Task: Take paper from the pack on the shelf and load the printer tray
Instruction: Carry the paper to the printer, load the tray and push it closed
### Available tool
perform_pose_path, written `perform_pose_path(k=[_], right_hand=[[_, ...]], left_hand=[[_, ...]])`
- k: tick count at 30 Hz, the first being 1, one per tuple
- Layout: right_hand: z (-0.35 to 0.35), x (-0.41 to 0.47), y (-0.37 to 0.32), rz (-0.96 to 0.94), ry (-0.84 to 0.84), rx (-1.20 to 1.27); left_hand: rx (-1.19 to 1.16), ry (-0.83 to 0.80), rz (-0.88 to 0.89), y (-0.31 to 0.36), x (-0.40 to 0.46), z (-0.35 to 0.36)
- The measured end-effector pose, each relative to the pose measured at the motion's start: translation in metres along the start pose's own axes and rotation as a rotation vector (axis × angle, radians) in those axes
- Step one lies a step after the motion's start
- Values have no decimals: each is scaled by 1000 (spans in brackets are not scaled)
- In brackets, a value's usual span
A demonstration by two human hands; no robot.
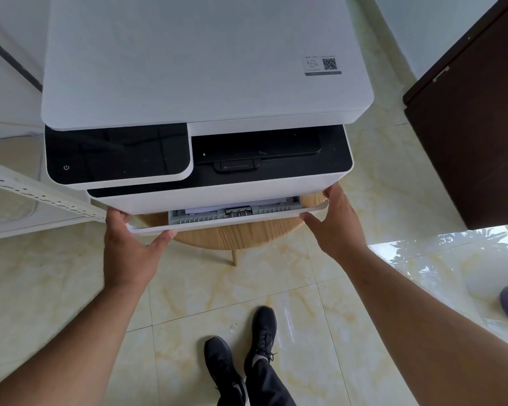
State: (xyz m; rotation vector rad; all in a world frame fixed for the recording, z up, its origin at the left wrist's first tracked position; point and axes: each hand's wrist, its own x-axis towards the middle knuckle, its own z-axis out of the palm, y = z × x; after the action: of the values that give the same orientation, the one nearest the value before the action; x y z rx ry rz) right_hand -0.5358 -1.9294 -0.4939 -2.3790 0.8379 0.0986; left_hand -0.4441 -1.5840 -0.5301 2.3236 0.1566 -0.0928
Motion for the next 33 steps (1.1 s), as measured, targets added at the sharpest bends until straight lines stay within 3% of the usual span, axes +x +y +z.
perform_pose_path(k=[23,33], right_hand=[[-2,5,0,17,-10,54],[6,13,-7,73,75,144]], left_hand=[[-54,8,35,-2,6,2],[-101,108,4,1,13,13]])
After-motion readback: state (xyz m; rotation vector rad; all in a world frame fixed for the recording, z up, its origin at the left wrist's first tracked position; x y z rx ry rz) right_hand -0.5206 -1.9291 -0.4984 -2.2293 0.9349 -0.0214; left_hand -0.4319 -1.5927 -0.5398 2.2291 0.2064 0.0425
